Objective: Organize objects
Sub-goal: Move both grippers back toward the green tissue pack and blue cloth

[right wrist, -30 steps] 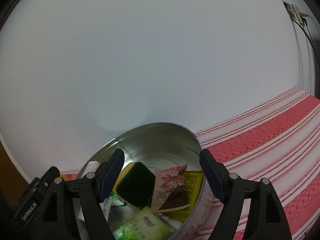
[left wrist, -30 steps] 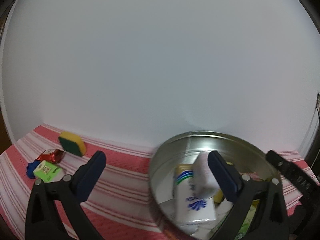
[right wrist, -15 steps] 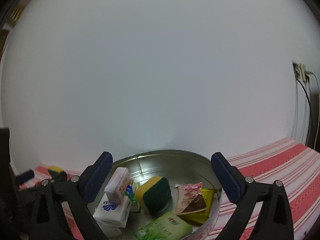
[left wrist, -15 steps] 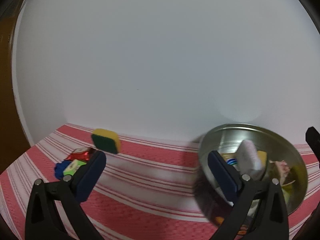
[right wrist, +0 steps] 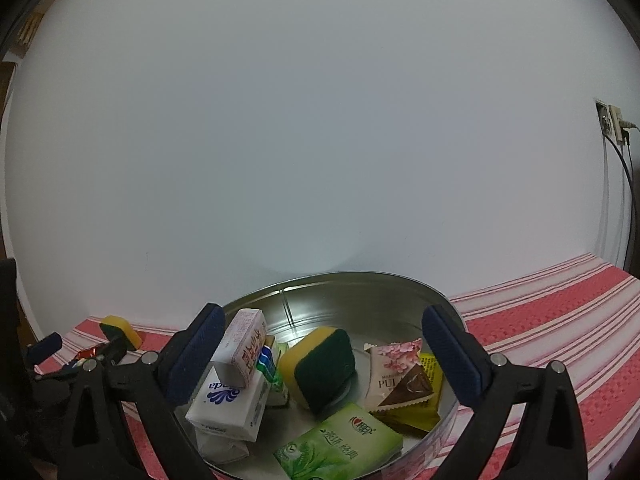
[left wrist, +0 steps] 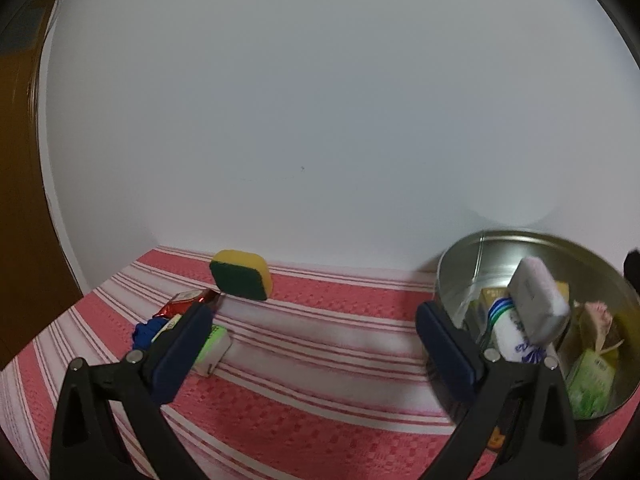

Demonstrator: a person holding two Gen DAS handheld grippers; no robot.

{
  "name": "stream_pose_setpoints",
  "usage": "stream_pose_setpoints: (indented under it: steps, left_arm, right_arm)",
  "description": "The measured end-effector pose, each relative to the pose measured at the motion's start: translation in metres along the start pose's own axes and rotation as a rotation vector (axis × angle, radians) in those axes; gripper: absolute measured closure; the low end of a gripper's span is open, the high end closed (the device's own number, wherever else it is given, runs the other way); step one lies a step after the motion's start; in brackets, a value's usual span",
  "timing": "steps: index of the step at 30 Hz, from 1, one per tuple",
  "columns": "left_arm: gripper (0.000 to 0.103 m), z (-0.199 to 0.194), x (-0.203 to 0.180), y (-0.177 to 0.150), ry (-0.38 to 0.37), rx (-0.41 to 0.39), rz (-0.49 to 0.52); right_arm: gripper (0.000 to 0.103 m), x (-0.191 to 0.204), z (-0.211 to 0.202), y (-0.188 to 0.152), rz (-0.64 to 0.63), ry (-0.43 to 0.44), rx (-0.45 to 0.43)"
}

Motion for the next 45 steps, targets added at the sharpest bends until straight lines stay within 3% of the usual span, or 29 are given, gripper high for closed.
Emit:
stream_pose_setpoints:
  steps: [10,15,19,32,39,45]
  left_arm:
    - [0.0,0.003,0.018,-0.006,-0.016,0.035,0.014]
    - [0.0,0.008,0.044,-0.007,-0.004,0.055,-0.039]
    - [0.0,0.008,0.06,-0.004,0.026,0.044,-0.023]
    - [0.0,0.016,0.118,-0.003,0.07,0.061,-0.04]
    - [0.0,0.024,0.182,-0.008,0.137,0.101,-0.128]
    - [0.0,0.028,0.236,-0.011,0.281,0.138,-0.182]
  right_arm:
    - [0.003,0.012,0.001,-0.01,0.009,0.032,0.025]
    - [0.003,0.032,0.004,-0.02,-0.019,0.057,0.038]
    - [0.003,0.047,0.009,-0.028,-0.034,0.075,0.06]
    - [0.003,0.135,0.014,-0.046,-0.086,0.174,0.117]
    - [0.003,0.186,0.024,-0.059,-0.133,0.22,0.174]
    - [0.003,0.224,0.035,-0.074,-0.172,0.262,0.255]
Point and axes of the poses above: each gripper's, at about its wrist camera, not at the fingertips, and z roughly the way its jaws point, x to its left, y to its top, the point moved 6 cm from there along z, roughly the way its jaws point, and after that the axes turned 12 degrees about -y, right-handed, at the moved point
